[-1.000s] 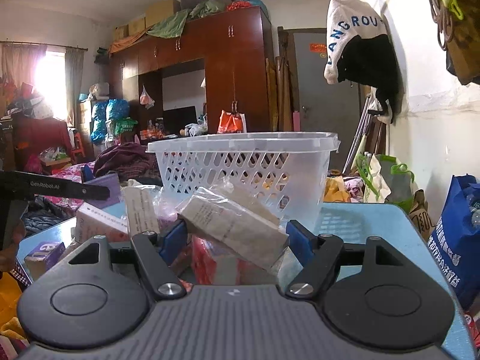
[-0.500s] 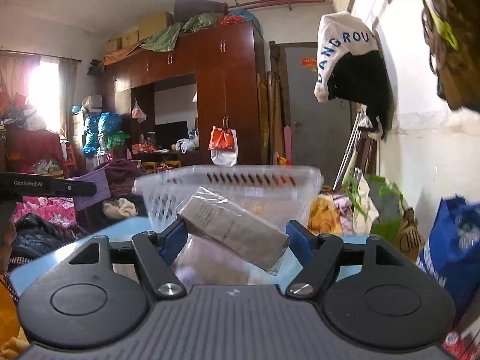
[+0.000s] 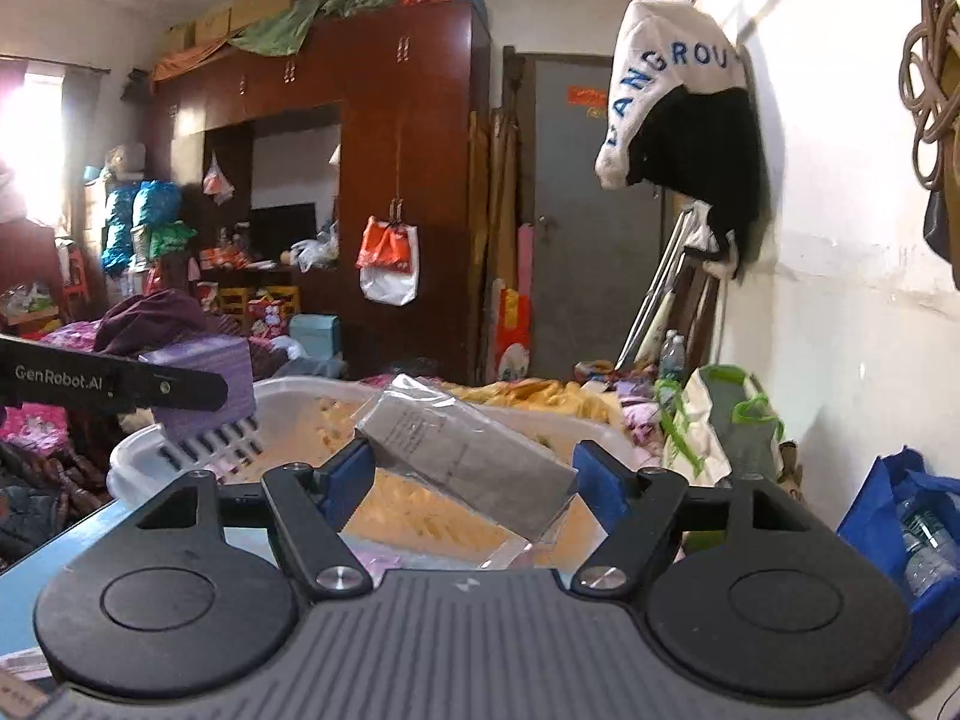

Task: Organize objects
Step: 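Lift both held items over the white basket and release them, then grasp another purple Lu box with the left tool while the right grasps a purple-wrapped package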

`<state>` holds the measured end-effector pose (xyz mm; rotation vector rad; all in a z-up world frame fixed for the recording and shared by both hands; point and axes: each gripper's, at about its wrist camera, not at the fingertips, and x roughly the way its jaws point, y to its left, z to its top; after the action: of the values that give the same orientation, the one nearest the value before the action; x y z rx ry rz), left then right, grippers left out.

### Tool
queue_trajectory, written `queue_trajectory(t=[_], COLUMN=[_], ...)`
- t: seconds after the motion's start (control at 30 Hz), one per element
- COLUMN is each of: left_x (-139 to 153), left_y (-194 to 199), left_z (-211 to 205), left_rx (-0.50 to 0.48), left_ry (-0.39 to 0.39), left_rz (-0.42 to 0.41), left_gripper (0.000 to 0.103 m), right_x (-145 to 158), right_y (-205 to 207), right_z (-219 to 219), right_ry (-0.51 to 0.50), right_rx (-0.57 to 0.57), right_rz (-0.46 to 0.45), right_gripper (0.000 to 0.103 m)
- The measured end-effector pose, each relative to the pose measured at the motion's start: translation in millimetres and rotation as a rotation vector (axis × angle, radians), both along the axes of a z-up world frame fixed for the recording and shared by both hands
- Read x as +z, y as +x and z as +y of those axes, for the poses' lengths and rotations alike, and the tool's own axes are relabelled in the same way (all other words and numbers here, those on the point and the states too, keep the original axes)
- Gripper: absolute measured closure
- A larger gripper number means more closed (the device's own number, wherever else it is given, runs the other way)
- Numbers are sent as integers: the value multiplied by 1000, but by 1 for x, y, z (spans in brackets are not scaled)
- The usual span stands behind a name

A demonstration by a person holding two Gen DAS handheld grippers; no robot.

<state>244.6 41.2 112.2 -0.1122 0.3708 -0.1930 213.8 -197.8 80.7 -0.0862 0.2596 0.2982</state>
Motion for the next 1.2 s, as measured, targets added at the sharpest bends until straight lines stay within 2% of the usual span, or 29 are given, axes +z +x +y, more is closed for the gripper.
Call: queue_trajectory(t=[0.03, 0.13, 0.27, 0.4, 0.47, 0.57, 0.67, 0.83, 0.97, 1.13, 1.2], left_x=[0, -2, -16, -43, -57, -79, -98, -113, -126, -137, -140], left_y=[-2, -20, -73, -140, -169, -206, -234, -248, -249, -248, -245], left_z=[2, 8, 19, 38, 46, 46, 48, 36, 28, 22, 21], left_rx=[-2, -32, -38, -16, 8, 36, 57, 36, 12, -15, -14], left_ry=[-10, -26, 11, 7, 0, 48, 16, 70, 74, 96, 103], left_rz=[-4, -35, -110, -164, -161, -157, -158, -180, -164, -159, -150], left_gripper=[15, 15, 15, 15, 14, 15, 15, 15, 15, 15, 15], right_x=[1, 3, -9, -48, -60, -73, -74, -81, -90, -93, -96], right_y=[-2, -19, -56, -115, -137, -165, -182, -207, -197, -187, -188], right_z=[0, -8, -27, -46, -52, -57, -48, -10, 7, 14, 18], right_ry=[-4, 5, 66, 134, 148, 185, 209, 129, 138, 132, 119], right_rx=[6, 4, 22, 34, 31, 5, 70, 128, 157, 190, 199], right_rz=[3, -30, -25, -22, -21, -43, -14, -67, 2, 0, 1], right_gripper=[6, 0, 0, 0, 0, 0, 0, 4, 16, 20, 28])
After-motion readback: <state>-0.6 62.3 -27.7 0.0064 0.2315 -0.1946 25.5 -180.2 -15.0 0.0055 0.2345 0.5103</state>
